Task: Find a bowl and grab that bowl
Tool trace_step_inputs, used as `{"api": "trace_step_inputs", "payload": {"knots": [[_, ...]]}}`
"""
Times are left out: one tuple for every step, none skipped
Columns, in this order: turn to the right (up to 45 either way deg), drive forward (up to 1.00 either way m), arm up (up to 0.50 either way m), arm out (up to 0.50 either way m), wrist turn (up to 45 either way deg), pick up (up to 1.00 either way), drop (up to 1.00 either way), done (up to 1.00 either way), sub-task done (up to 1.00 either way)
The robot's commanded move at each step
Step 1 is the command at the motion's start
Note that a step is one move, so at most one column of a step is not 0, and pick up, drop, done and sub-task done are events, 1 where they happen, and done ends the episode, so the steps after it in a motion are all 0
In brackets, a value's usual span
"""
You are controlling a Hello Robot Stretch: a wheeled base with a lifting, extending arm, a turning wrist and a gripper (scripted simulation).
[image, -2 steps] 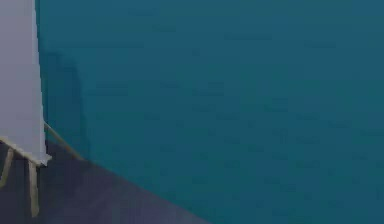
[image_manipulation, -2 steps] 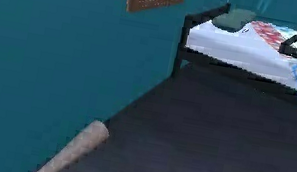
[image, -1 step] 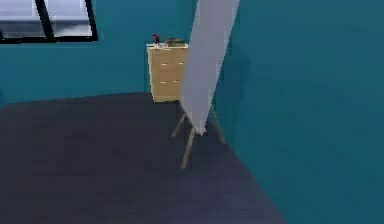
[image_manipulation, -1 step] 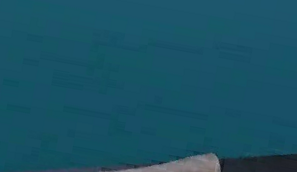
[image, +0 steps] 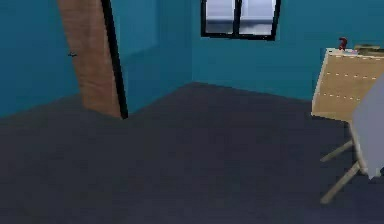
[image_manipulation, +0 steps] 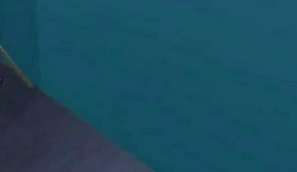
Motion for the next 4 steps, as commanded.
{"api": "trace_step_inputs", "payload": {"knots": [[-39.0, 0.00, 0.00, 0.00, 0.0, 0.00, 0.00, 0.00, 0.00], [0.0, 1.00, 0.00, 0.00, 0.0, 0.00, 0.00, 0.00, 0.00], [0.0, 1.00, 0.00, 0.00, 0.0, 0.00, 0.00, 0.00, 0.00], [-3.0, 0.00, 0.00, 0.00, 0.0, 0.00, 0.00, 0.00, 0.00]]}}
